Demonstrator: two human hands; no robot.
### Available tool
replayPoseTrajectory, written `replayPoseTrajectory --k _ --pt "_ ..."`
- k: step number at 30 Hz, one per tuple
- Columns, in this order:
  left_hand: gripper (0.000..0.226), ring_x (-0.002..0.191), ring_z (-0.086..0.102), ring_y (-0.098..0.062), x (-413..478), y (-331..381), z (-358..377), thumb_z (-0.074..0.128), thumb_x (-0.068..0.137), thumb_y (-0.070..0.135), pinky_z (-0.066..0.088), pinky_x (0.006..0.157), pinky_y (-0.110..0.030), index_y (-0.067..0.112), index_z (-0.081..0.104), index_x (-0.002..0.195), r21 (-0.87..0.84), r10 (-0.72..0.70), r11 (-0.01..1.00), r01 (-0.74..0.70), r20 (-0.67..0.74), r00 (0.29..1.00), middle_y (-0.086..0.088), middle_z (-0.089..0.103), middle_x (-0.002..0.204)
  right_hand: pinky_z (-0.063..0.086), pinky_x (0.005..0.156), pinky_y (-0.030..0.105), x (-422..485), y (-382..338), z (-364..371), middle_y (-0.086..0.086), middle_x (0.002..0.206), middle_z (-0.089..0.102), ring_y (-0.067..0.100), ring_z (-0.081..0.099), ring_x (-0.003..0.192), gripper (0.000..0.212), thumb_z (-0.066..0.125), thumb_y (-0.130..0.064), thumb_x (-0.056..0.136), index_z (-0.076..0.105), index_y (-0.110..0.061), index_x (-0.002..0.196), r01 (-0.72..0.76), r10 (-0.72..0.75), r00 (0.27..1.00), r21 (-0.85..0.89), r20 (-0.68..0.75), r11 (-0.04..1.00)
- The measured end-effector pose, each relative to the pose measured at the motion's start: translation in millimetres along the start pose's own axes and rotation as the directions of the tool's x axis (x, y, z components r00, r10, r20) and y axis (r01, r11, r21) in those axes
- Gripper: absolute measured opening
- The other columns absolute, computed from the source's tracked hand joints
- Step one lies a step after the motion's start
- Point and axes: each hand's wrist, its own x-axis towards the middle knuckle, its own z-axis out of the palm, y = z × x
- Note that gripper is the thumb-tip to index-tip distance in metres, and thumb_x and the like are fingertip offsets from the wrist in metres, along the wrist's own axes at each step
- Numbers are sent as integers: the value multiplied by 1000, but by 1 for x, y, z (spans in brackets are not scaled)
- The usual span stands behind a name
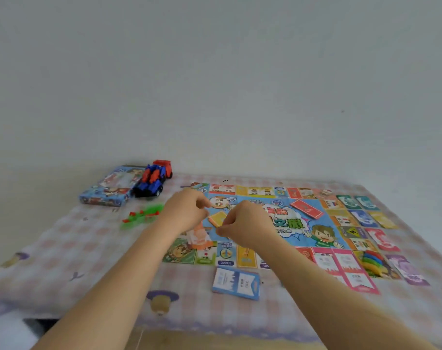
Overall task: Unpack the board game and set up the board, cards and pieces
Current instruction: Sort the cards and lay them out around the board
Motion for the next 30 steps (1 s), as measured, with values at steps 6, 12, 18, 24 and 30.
replayPoseTrajectory --k 6,12,18,24,30 --pt "25 95 59 -8 -12 -28 -13 57 91 12 49 89 -27 20 67 112 -80 -39 996 35 -48 998 3 66 117 41 59 28 1 -39 34 -1 71 47 19 51 76 49 72 -50 73 39 -15 66 -11 17 1000 -207 27 978" --pt "23 79 58 -8 -15 -37 -17 59 90 16 52 86 -30 19 67 112 -150 -30 988 22 -52 998 3 67 112 48 67 28 9 -58 44 1 84 52 20 58 89 33 70 -35 76 50 -13 91 -66 81 995 -245 50 967" --pt "24 93 58 -7 -16 -42 -22 60 91 18 46 82 -23 20 67 113 -196 -34 981 16 -87 996 4 66 116 56 71 26 24 -54 48 -1 83 65 15 64 78 46 80 -39 66 62 -11 98 -183 199 971 -126 132 975" --pt "24 98 59 -8 -17 -44 -25 60 90 18 47 85 -25 20 67 113 -205 -38 979 16 -104 994 3 66 117 55 69 27 23 -44 41 -3 82 67 12 65 77 27 81 -21 68 66 -18 90 -163 156 983 68 99 984" --pt "37 94 63 -15 -13 -39 -15 58 92 29 51 86 -29 15 58 126 -278 -64 960 42 -72 995 -3 63 120 35 41 20 11 -23 13 2 55 63 9 43 39 9 77 -14 76 72 -7 79 -138 147 989 517 24 845"
